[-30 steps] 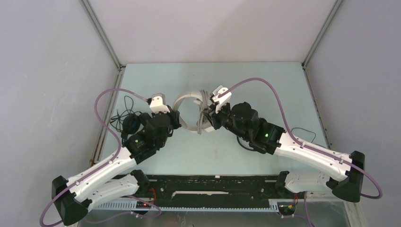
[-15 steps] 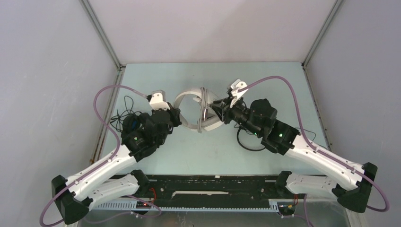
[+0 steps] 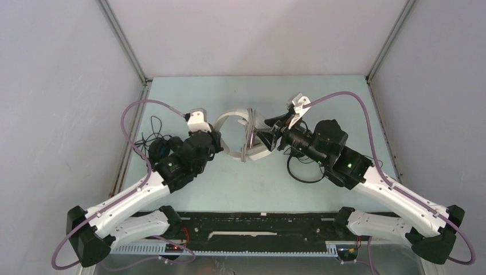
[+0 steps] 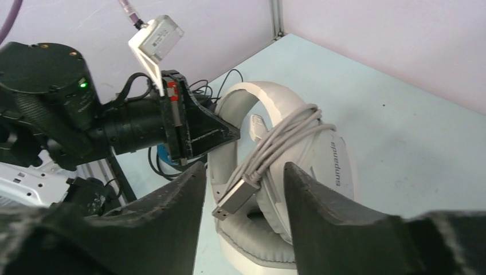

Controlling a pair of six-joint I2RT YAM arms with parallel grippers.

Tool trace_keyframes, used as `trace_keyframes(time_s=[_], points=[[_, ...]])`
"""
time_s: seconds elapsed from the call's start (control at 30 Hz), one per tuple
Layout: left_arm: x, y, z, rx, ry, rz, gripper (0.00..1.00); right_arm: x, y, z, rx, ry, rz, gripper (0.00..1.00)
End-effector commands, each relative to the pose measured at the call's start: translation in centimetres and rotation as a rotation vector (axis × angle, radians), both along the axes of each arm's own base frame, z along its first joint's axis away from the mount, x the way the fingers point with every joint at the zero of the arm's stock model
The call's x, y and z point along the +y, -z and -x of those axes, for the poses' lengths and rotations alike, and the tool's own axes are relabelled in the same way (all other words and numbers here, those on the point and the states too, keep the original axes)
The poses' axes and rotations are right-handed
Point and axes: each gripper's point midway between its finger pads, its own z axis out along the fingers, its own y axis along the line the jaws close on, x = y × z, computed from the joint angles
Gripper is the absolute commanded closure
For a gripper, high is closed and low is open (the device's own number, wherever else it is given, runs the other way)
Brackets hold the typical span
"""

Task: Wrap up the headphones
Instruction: Place the headphones at the center of the board.

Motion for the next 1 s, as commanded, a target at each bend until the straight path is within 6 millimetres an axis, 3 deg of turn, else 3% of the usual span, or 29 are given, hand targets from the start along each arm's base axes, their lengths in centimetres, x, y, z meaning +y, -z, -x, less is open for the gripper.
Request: trace_keyframes(time_s=[0.0,0.1,0.17,0.27,0.33,0.63,0.97], points=[[-0.7,-7.1,-2.1,-0.146,-0.039,0.154,1.0,-0.6,-1.6,1.0,0.019,-0.011,-0.073,0.39],[-0.9,-6.5,-3.2,-0.128,-0.028,0.134,1.0,-1.7,-1.7,1.0,0.042,0.044,-0.085,0.22],[-1.2,-6.0,-4.1,-0.121,-0.005,0.124,1.0,-2.5,-1.5,0.9,0.057,0.079,-0.082,0.16],[-1.2,-5.0,-5.8,-0.086,0.003,0.096,1.0,-3.7,-0.1,0.3,0.098,0.151,-0.046,0.11],[-1.1,-4.1,-7.1,-0.055,0.007,0.087,1.0,-4.4,1.0,-0.1,0.131,0.192,-0.019,0.01],[-0.6,-1.0,-12.8,0.032,0.089,0.151,1.0,-6.0,2.2,0.2,0.18,0.23,0.012,0.01],[-0.2,3.7,-18.7,0.168,0.095,0.111,1.0,-5.7,3.0,0.3,0.197,0.206,0.012,0.0]])
